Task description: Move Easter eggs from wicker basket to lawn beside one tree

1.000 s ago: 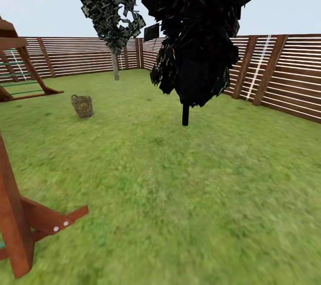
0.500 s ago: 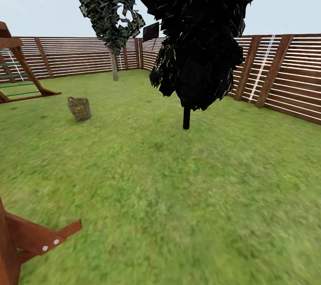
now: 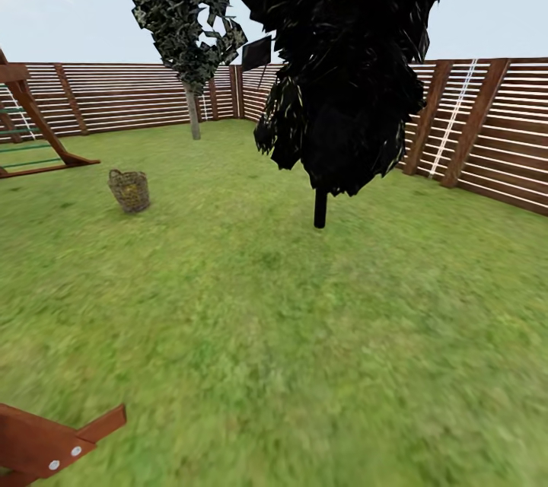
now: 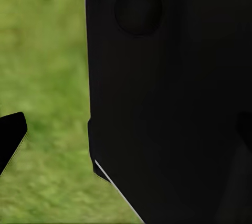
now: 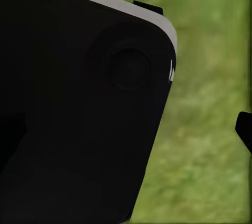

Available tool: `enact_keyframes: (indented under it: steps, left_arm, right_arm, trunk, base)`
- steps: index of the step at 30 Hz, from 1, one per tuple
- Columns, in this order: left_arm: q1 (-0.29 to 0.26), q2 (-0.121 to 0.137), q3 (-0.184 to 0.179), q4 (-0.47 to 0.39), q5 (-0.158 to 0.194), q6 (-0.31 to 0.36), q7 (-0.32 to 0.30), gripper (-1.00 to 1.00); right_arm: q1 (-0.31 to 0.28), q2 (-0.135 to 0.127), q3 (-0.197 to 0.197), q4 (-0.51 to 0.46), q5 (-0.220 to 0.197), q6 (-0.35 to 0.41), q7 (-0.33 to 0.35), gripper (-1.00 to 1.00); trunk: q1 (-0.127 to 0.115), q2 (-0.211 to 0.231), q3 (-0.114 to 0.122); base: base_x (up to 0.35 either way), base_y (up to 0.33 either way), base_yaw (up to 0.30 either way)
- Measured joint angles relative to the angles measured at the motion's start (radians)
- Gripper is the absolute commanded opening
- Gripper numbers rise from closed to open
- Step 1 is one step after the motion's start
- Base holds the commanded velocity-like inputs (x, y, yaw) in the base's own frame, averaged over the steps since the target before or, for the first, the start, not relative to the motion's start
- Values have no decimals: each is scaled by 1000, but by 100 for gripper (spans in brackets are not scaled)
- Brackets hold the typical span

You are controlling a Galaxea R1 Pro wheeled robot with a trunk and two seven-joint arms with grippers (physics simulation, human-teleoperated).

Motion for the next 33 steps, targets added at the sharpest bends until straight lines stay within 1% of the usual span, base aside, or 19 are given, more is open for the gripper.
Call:
enact_keyframes:
  steps: [8, 11, 33]
  left_arm:
    - [0, 0, 0, 0, 0, 0, 0, 100]
    - [0, 1, 0, 0, 0, 0, 0, 100]
    - [0, 1, 0, 0, 0, 0, 0, 100]
  right_arm:
    - [0, 0, 0, -1, 1, 1, 0, 100]
    - [0, 0, 0, -2, 1, 0, 0, 100]
    - [0, -1, -3, -2, -3, 0, 3, 100]
  trunk:
    - [0, 0, 0]
    - [0, 0, 0]
    - [0, 0, 0]
  base:
    - [340, 0, 5]
    - [340, 0, 114]
    - [340, 0, 255]
